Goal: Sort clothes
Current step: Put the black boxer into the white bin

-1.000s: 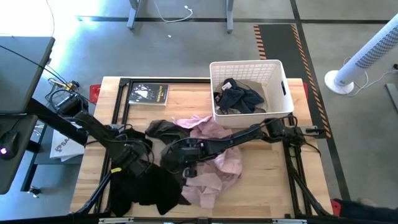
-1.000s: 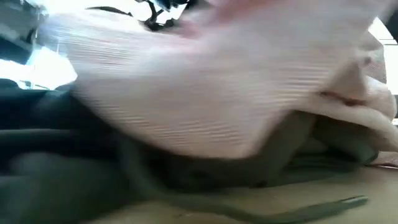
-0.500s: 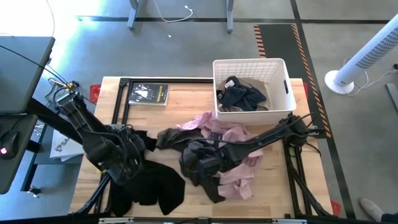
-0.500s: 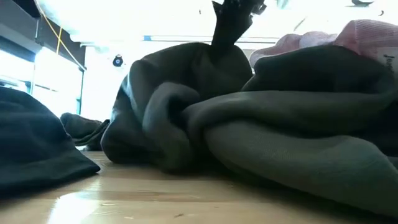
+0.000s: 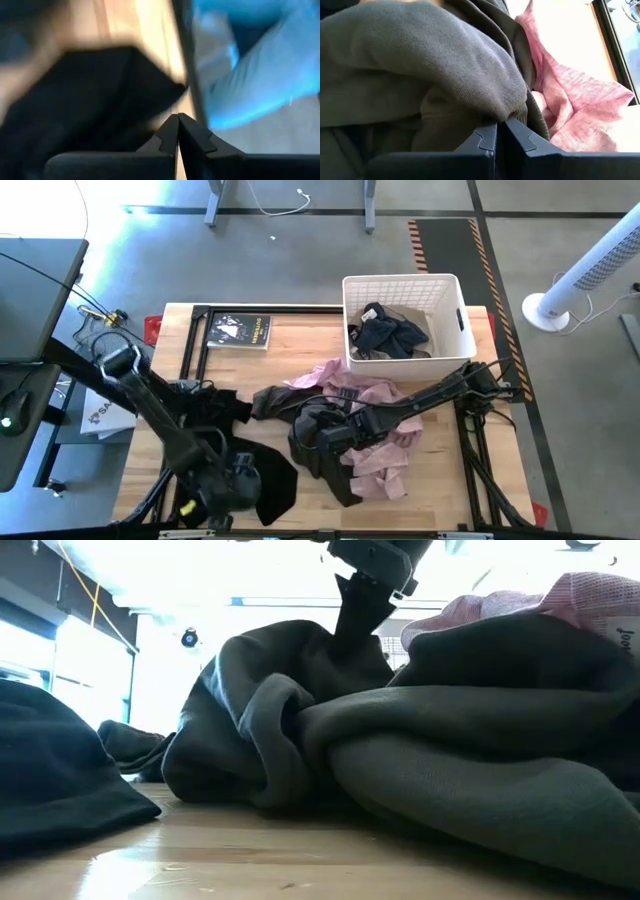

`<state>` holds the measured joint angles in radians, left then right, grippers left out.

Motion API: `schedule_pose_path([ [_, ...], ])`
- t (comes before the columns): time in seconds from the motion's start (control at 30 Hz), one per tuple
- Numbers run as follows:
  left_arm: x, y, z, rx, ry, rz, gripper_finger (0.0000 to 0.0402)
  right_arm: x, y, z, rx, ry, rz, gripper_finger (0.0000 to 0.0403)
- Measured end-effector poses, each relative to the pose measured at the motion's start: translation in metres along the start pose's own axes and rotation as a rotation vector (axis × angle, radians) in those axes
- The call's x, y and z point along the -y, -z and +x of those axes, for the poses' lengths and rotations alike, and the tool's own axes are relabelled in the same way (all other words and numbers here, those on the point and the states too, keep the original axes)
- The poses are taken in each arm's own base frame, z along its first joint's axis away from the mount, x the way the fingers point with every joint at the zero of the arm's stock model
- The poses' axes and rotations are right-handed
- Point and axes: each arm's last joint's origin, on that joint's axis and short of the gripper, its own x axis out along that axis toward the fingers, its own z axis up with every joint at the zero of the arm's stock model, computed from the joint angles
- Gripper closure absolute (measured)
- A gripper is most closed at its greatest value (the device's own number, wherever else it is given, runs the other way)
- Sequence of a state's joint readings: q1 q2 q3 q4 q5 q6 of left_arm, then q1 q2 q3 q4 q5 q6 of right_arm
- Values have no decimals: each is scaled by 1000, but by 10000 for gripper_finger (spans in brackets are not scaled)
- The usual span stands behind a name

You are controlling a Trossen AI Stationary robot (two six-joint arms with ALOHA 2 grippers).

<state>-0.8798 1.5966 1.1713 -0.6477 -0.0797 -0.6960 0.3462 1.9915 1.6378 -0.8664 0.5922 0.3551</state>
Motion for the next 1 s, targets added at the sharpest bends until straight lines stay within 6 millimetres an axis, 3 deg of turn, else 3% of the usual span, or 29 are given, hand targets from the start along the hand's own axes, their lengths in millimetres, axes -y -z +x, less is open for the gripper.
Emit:
schedule_pose_path([
  [0.17,-2,17,47,-286,0,-35,336,-1,-1,0,15,-7,-29,398],
  [0.4,-8,21,77,-320,-96,-34,247,-2,-4,0,40,-15,-21,398],
  [0.5,-13,24,91,-324,-159,-50,237,-2,-5,0,43,-16,-19,398],
  [0.6,-15,23,94,-352,-192,-50,266,-2,-5,0,43,-17,-19,398],
  [0.73,-20,20,88,-369,-229,-60,373,-2,-5,0,43,-16,-19,398],
  [0.8,-21,16,77,-365,-241,-75,387,-2,-5,0,44,-17,-19,398],
  [0.9,-17,4,44,-295,-266,-77,392,-2,-5,0,44,-17,-19,398],
  [1.0,-16,-7,-4,-154,-316,-104,397,-3,-4,-1,45,-18,-21,398],
])
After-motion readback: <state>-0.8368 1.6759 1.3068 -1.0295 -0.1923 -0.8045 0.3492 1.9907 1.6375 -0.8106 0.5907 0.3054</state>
